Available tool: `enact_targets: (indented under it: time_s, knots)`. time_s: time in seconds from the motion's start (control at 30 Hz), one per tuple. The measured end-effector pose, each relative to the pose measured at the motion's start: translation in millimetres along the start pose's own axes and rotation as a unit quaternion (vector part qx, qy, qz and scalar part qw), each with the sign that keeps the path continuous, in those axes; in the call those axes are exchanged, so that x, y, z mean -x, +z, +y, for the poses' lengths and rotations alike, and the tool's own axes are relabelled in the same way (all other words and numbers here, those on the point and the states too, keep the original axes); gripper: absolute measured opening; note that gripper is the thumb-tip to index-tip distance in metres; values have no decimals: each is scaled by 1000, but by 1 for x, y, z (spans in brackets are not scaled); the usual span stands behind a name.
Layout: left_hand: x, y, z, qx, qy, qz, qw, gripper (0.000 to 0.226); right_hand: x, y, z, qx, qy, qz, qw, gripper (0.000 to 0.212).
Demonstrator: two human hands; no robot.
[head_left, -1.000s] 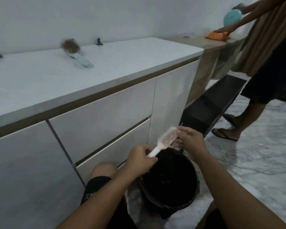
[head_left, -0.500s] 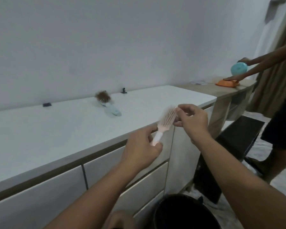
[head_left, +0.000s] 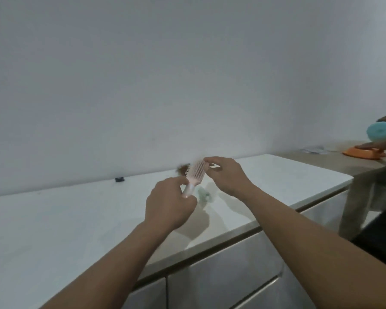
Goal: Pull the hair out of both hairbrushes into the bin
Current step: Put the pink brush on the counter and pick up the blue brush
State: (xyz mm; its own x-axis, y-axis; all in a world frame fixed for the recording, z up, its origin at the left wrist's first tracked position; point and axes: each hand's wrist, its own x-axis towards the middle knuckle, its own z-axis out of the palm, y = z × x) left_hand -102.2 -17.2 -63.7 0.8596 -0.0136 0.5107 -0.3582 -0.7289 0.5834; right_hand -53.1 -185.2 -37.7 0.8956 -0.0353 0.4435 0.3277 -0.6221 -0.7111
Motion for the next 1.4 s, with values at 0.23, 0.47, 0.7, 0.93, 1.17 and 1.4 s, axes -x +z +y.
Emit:
enact_targets:
  time_s: [0.23,0.47,0.7,0.93,1.17,1.4]
  knots:
    - [-16,-7,-48,-35,-79,16,996,29,-33,67,-8,38,-32,-54,997,28]
    - [-26,-5,-71,-75,-144,35,986,23,-51,107,-9,127,-37,-127,983,31]
    - [-32,-1,-78,-103,-177,35,978,27,-56,110,6,203,-21,-50,978,32]
    - [-38,-1,-80,-107,-205,12,973,22,-50,97,9,223,32,-62,972,16]
    - [-39,-4,-74,-62,-235,1,970,24,-43,86,-9,252,32,-121,960,34]
    - [-37,-4,-59,-152,-110,63,980,36,-49,79,1,167,21,-63,984,32]
